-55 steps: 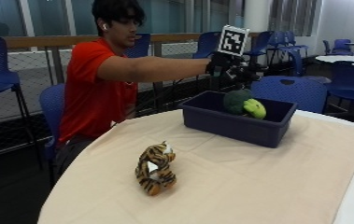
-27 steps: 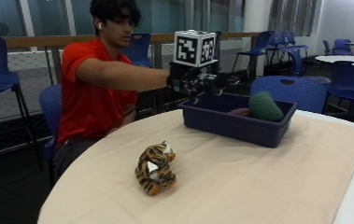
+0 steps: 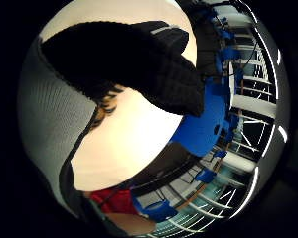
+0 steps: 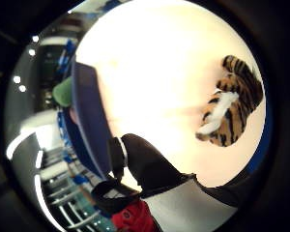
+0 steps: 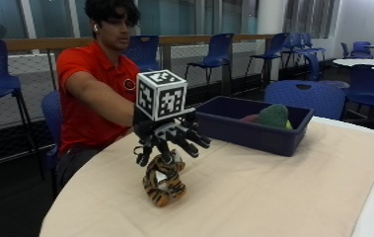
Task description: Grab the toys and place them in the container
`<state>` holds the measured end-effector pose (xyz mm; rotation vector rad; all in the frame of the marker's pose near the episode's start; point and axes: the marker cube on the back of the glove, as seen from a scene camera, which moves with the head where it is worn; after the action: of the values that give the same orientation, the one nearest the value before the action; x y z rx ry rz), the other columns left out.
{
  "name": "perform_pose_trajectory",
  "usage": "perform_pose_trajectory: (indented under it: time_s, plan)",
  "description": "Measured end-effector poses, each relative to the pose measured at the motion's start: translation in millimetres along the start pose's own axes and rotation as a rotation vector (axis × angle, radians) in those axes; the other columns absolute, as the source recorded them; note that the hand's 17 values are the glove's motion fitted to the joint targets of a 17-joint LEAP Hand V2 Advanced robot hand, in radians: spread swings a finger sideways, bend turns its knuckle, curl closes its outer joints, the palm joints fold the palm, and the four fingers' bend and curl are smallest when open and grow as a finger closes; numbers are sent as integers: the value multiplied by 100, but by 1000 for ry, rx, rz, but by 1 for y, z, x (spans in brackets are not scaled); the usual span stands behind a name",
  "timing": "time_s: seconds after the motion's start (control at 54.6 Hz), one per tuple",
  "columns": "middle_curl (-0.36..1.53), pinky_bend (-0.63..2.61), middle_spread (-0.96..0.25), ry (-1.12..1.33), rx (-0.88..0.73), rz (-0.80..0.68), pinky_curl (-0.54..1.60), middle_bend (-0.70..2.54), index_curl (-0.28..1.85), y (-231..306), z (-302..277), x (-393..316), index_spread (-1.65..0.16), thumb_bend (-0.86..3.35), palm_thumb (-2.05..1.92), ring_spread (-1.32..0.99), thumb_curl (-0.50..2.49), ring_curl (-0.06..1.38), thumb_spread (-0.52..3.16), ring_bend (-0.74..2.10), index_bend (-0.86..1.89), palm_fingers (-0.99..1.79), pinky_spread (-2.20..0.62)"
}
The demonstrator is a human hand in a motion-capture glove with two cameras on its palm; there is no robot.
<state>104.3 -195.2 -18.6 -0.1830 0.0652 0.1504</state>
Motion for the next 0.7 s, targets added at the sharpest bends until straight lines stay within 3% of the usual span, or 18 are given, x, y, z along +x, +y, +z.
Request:
perform_pose_trajectory:
  time_s: [0.513, 0.696]
  plan:
    - [18, 141, -2, -18, -168, -5, 36, 11, 19, -14, 68, 32, -35, -7, -8, 10, 20, 20, 98, 15, 12, -22, 11]
    - [15, 130, -3, 49, -152, -29, 33, 11, 28, -14, 69, 33, -40, 1, 5, 9, 25, 24, 112, 31, 38, 6, 3]
